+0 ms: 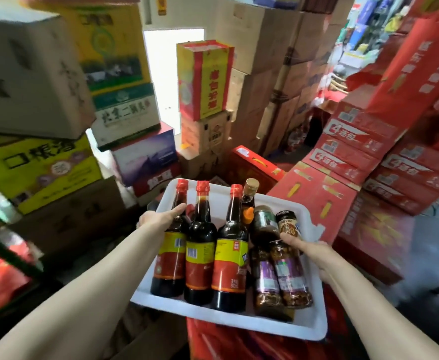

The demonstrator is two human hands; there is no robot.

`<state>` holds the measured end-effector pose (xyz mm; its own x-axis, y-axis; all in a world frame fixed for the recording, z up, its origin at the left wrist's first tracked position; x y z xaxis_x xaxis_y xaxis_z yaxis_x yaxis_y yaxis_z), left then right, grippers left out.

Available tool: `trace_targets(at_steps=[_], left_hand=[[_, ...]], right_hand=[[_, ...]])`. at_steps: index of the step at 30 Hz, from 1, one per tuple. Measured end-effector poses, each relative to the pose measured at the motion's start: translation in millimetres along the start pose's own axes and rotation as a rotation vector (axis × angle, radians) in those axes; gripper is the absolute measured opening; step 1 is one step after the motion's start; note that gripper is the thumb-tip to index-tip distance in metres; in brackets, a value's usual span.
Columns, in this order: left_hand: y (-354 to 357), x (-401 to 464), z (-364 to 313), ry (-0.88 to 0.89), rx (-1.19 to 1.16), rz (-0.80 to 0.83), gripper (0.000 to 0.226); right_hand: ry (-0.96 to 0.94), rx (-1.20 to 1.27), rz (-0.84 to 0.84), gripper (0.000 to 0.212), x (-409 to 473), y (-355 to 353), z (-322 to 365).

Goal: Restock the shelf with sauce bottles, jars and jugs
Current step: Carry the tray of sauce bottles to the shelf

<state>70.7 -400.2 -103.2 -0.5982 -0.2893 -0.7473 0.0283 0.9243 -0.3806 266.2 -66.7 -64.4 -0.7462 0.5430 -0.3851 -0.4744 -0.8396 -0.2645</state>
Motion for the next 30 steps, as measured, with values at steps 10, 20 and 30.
trace_targets(at_steps=[10, 20, 30], left_hand=[[-277, 71, 205, -0.194, -0.280, -0.218, 0.122], [-452, 22, 459, -0.580, -0.716, -0.557, 0.125], [-495, -97, 626, -0.809, -1.315, -0.857, 0.077]], right_hand=[[-0.056, -0.328, 0.328, 0.096, -83, 239, -13], [-0.218, -0.675, 0.933, 0.082, -192, 512, -35], [-0.434, -1.009, 1.480, 0.082, -372, 732, -81]])
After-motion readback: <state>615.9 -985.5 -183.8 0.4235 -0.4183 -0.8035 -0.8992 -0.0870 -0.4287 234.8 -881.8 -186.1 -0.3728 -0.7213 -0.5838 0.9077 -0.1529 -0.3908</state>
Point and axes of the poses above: each hand's wrist, its own x-axis towards the middle knuckle, its own y-axis out of the palm, z = x × y, the point moved 4 cm from there along x, towards the middle knuckle, and after that the axes turned 14 degrees about -y, right-handed, at the moved point
